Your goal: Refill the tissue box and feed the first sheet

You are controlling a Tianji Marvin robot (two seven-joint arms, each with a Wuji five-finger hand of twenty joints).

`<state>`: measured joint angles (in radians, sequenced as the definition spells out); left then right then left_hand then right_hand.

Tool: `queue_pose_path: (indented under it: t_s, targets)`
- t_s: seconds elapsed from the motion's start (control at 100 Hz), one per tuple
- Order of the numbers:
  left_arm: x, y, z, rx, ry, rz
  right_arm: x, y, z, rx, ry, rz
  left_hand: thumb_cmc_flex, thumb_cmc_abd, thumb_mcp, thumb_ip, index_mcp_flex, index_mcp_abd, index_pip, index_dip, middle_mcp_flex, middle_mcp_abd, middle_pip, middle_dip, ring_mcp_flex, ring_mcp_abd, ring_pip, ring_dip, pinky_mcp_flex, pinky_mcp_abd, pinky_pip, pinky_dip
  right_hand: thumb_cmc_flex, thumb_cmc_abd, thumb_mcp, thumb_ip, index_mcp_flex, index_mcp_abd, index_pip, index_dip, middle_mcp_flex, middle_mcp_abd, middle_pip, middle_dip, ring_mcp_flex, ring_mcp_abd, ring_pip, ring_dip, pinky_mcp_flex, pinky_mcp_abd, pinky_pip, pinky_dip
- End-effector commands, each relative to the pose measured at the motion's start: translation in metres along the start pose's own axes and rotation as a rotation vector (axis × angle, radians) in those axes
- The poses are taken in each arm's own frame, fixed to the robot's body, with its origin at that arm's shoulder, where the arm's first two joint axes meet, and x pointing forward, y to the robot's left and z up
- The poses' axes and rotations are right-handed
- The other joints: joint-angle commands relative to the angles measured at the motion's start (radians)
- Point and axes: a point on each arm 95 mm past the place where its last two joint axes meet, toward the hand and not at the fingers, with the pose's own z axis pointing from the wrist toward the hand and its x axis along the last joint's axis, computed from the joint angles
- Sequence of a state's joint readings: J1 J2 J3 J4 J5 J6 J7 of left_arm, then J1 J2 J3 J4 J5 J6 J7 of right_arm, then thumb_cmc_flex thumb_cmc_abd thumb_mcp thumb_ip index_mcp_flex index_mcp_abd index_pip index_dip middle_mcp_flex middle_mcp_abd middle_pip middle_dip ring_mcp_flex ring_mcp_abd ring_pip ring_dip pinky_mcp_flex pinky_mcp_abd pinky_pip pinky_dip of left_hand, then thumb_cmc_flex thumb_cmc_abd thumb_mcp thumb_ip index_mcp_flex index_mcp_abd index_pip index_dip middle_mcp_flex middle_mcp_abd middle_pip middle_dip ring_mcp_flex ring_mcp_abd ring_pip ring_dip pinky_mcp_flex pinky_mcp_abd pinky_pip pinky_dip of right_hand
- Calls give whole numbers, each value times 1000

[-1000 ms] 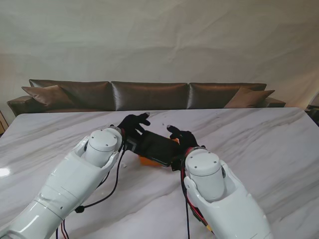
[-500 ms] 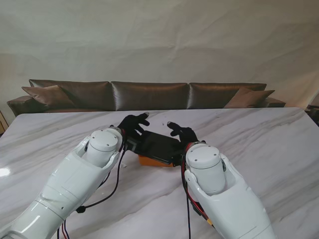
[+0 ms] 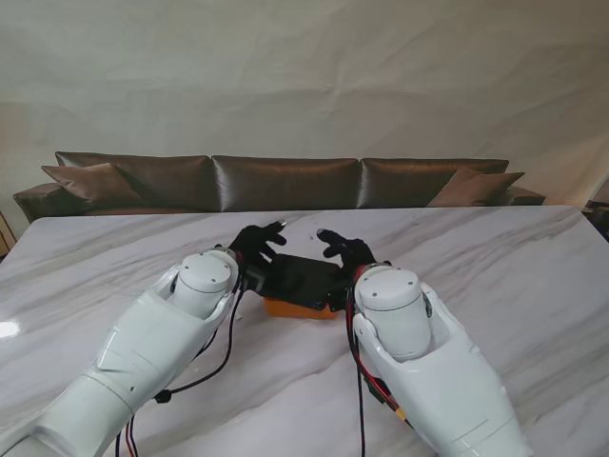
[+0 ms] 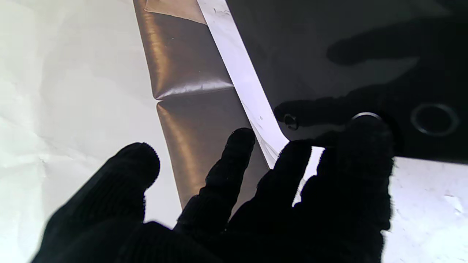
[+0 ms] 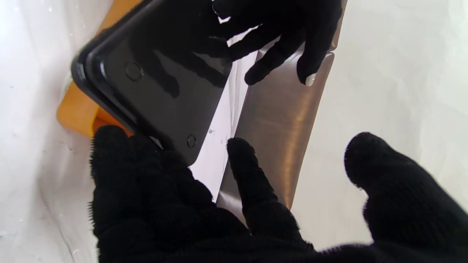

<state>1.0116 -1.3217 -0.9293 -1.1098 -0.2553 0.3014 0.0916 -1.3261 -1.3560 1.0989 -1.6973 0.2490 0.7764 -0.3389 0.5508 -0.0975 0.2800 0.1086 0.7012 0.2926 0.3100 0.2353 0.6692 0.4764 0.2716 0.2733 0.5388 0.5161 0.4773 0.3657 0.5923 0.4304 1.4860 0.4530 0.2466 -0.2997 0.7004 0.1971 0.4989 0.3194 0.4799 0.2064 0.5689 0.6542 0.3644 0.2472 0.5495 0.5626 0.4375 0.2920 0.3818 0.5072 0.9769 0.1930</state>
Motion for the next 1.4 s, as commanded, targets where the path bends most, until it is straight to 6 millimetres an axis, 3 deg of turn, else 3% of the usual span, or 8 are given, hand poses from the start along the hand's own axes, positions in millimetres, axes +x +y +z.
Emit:
queue_pose_path:
  t_s: [0.0, 0.3, 0.68, 1.39]
  targets:
    - [13, 21, 1, -61, 41, -25, 10, -7, -2, 41, 17, 6, -5, 14, 3, 27, 31, -6, 8, -8, 122, -147, 198, 76, 104, -10, 147, 42, 20, -4, -300, -6, 3, -22, -12, 20, 19, -18, -11, 9, 76, -333, 74, 12, 10, -163, 16, 5, 8, -149, -9, 6]
    - [10, 21, 8, -54, 34, 14, 8, -6, -3, 61, 1, -26, -9, 14, 7, 28, 31, -11, 12, -6, 124, -151, 200, 77, 106, -13, 148, 42, 22, -4, -298, -4, 2, -23, -12, 20, 19, -21, -13, 10, 76, -336, 73, 12, 6, -174, 9, 2, 2, -158, -11, 6]
    - [16, 21, 1, -52, 33, 34, 8, 2, 5, 72, -25, -52, -10, 12, 10, 28, 32, -9, 14, -5, 125, -150, 201, 78, 107, -12, 149, 42, 24, -3, -296, -3, 2, -20, -13, 19, 18, -23, -17, 12, 75, -340, 70, 11, 2, -182, -1, -2, -6, -168, -15, 6]
    - [13, 19, -3, -4, 6, 87, 2, 4, 23, 113, -58, -100, -15, 10, 16, 30, 31, -16, 18, -3, 128, -157, 204, 79, 108, -13, 150, 42, 26, -3, -295, -4, 10, -23, -17, 14, 4, -33, -17, 16, 59, -358, 68, 10, -13, -263, -40, -19, -49, -247, -21, 16]
